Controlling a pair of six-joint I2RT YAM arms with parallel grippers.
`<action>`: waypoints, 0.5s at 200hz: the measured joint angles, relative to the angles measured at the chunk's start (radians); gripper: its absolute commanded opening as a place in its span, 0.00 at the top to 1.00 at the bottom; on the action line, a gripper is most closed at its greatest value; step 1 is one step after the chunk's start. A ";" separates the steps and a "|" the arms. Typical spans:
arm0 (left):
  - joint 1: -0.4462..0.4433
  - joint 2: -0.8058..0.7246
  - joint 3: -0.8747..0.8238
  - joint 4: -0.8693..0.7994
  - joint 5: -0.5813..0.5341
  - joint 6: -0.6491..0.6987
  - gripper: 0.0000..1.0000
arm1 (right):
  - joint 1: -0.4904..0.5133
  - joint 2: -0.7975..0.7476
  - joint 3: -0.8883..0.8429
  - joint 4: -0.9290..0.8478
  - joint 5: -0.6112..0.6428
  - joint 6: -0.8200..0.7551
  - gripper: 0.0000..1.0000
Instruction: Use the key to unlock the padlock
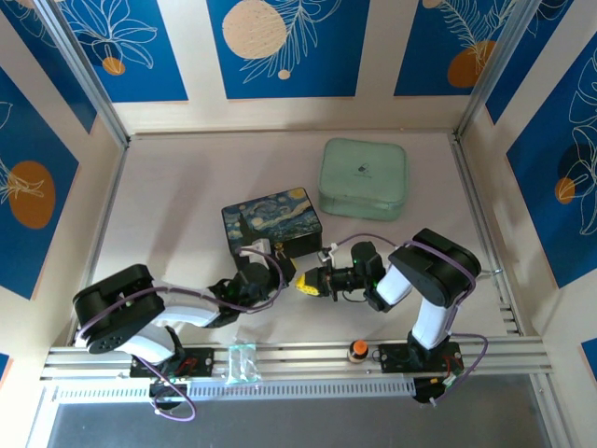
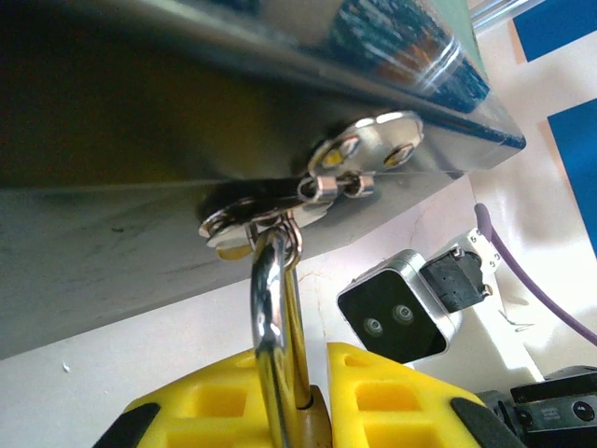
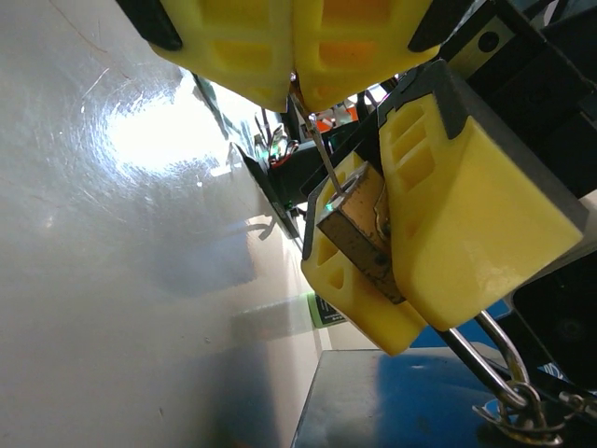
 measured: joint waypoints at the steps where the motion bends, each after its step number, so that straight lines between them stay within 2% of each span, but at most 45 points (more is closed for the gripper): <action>1: 0.000 0.000 0.000 0.000 0.000 0.000 1.00 | 0.000 0.000 0.000 0.000 0.000 0.000 1.00; 100: 0.000 0.000 0.000 0.013 -0.013 0.000 1.00 | -0.009 0.017 -0.015 0.061 0.023 0.042 1.00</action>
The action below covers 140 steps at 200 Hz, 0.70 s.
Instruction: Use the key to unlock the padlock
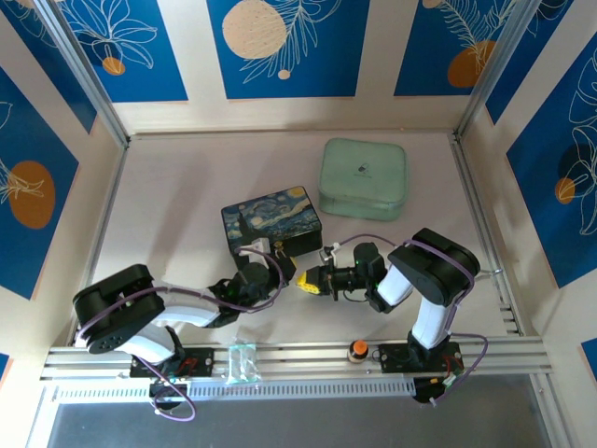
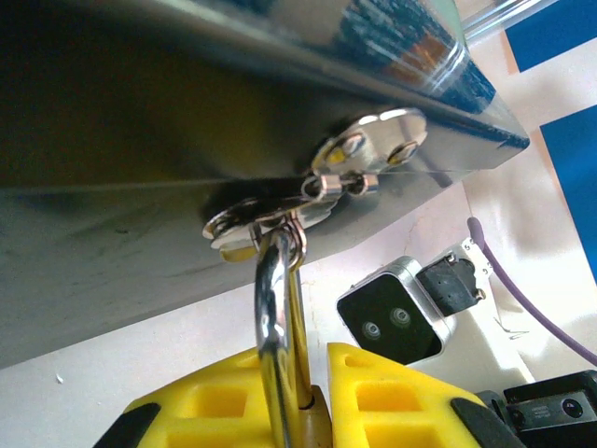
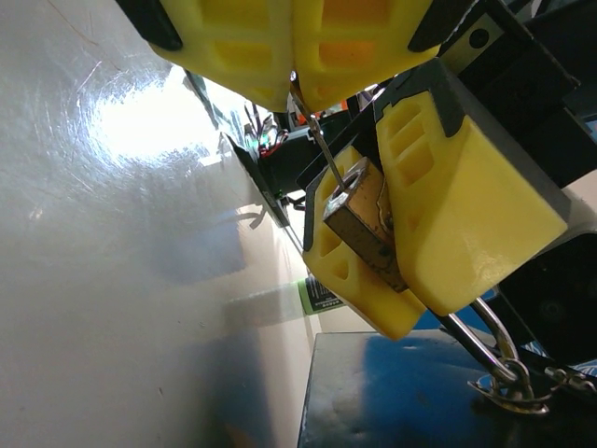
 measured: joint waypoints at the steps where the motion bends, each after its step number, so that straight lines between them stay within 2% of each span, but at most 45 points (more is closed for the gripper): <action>1: 0.000 0.000 0.000 0.000 0.000 0.000 1.00 | 0.000 0.000 0.000 0.000 0.000 0.000 1.00; 89: 0.000 0.048 0.000 0.045 -0.018 -0.004 1.00 | 0.026 -0.025 -0.011 -0.024 0.082 -0.002 1.00; 140: -0.001 0.066 0.016 0.040 -0.032 -0.019 1.00 | 0.013 -0.014 -0.012 -0.020 0.086 -0.001 1.00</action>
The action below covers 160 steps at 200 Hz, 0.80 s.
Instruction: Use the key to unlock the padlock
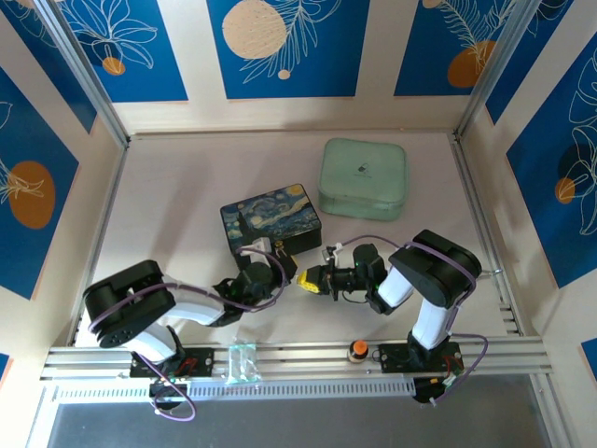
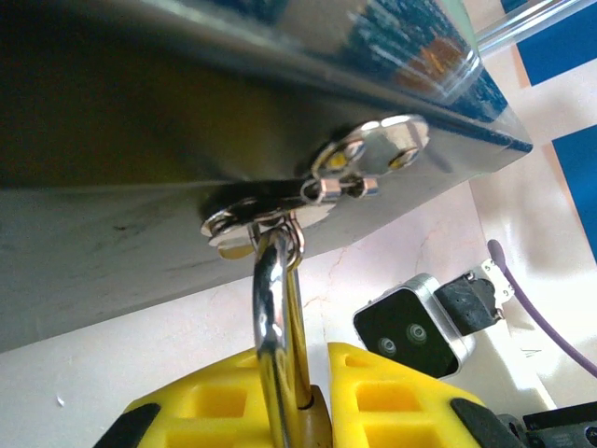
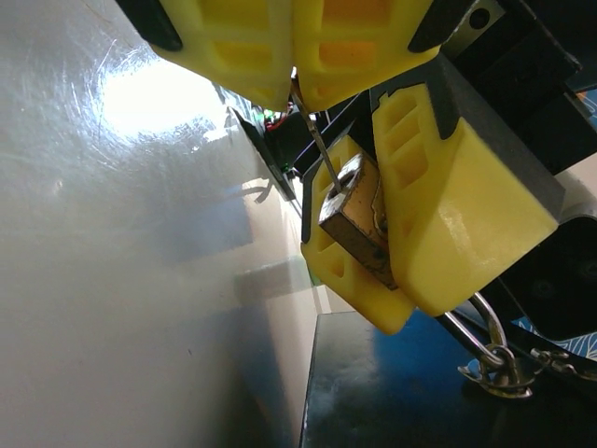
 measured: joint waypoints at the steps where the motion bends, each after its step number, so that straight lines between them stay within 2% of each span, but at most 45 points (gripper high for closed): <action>1: 0.000 0.001 0.000 0.000 0.000 0.000 1.00 | 0.000 0.000 0.000 0.000 0.000 0.000 1.00; 44: -0.002 0.021 0.003 0.001 -0.001 -0.006 1.00 | 0.000 0.000 0.000 -0.022 0.008 -0.010 1.00; 117: -0.002 0.080 0.005 0.081 -0.001 -0.094 1.00 | 0.027 -0.183 0.014 -0.305 0.107 -0.150 1.00; 160: -0.002 0.086 0.005 0.110 -0.002 -0.156 1.00 | 0.003 -0.194 0.023 -0.356 0.085 -0.202 1.00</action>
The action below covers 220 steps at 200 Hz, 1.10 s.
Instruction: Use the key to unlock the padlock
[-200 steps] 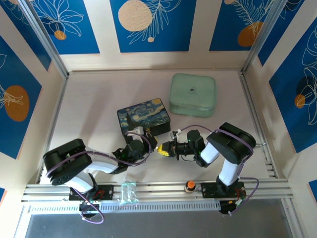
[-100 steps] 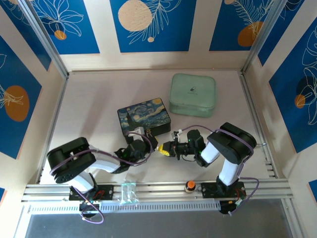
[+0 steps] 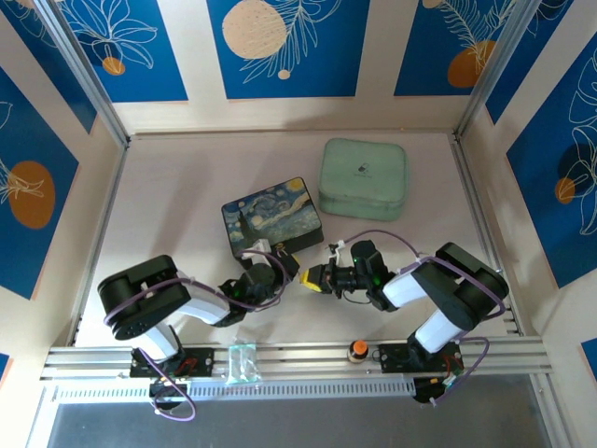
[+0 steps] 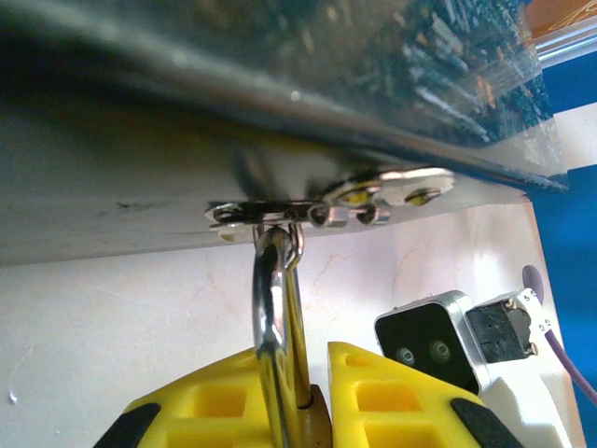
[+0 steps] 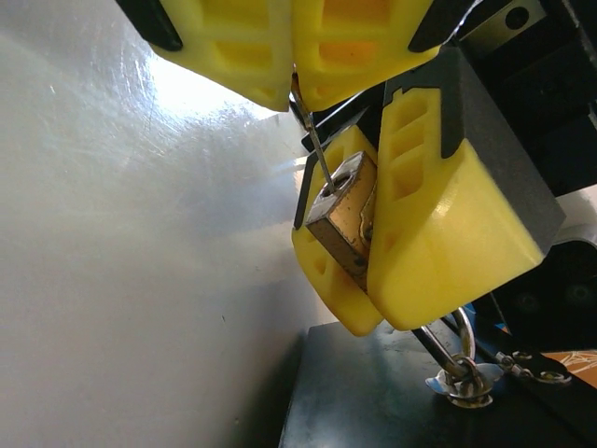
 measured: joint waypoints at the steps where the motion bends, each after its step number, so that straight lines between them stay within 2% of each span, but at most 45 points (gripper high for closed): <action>1: 0.000 0.000 0.000 0.000 0.000 -0.001 1.00 | -0.001 0.000 0.000 0.000 -0.001 0.000 1.00; 47: 0.000 -0.024 0.000 -0.031 0.001 -0.009 1.00 | -0.019 -0.001 0.000 0.000 -0.021 -0.025 1.00; 90: -0.002 -0.140 0.001 -0.187 0.001 0.030 1.00 | -0.010 -0.019 0.000 0.014 -0.013 -0.025 1.00; 151: -0.003 -0.167 0.001 -0.261 -0.002 0.051 1.00 | 0.044 -0.025 0.001 0.010 0.068 -0.006 1.00; 220: -0.005 -0.153 0.000 -0.255 -0.053 0.040 1.00 | 0.095 0.006 0.001 0.065 0.165 0.081 1.00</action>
